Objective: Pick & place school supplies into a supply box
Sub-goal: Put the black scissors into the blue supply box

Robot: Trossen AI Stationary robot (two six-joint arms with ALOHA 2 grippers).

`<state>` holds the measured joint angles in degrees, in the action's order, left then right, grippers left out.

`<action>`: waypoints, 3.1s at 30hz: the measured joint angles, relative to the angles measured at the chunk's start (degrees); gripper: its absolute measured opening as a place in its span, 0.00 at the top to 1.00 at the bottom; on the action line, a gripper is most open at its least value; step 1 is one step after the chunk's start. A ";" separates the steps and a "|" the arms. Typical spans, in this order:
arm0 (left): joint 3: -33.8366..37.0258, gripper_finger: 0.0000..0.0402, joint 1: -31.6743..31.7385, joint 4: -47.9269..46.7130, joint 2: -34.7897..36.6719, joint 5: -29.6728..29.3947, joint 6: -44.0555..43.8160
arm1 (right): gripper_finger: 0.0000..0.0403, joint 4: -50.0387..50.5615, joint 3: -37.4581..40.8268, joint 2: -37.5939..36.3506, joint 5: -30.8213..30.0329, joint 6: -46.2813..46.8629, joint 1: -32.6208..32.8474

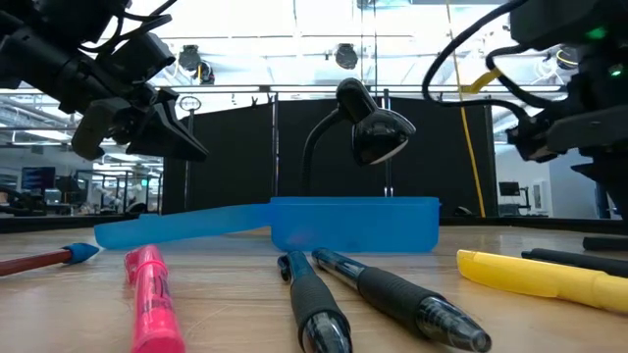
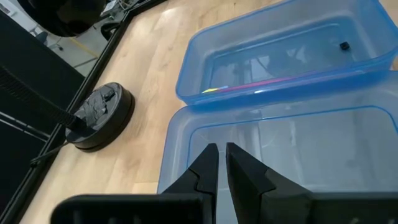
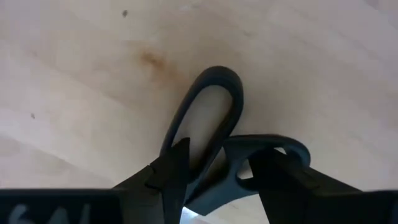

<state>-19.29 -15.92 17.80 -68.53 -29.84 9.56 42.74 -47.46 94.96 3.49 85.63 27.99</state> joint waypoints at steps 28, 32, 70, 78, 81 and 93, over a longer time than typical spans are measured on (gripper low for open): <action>0.00 0.91 0.00 0.00 0.00 0.00 0.13 | 0.86 -10.72 2.86 1.63 -0.95 -0.95 -0.22; 0.00 0.91 0.00 0.00 0.00 0.00 -0.28 | 0.84 -11.23 2.89 1.63 -0.75 -0.40 -0.27; 0.00 0.91 0.00 -0.05 0.00 3.39 -0.73 | 0.95 -15.95 3.41 -17.53 -14.38 5.60 0.37; 0.02 0.91 0.00 -0.05 0.00 3.43 -0.86 | 0.95 -15.48 3.37 -24.90 -19.32 9.05 -0.16; 0.02 0.91 -0.01 -0.07 0.00 3.43 -0.44 | 0.95 -15.64 3.35 -27.53 -22.53 9.03 -0.97; 0.02 0.91 -0.02 -0.07 0.00 3.43 0.64 | 0.95 -34.32 3.19 -27.84 -18.19 -12.87 -17.69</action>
<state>-19.27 -15.94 17.74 -68.53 -26.41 10.20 8.42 -44.27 67.12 -14.70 72.76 10.30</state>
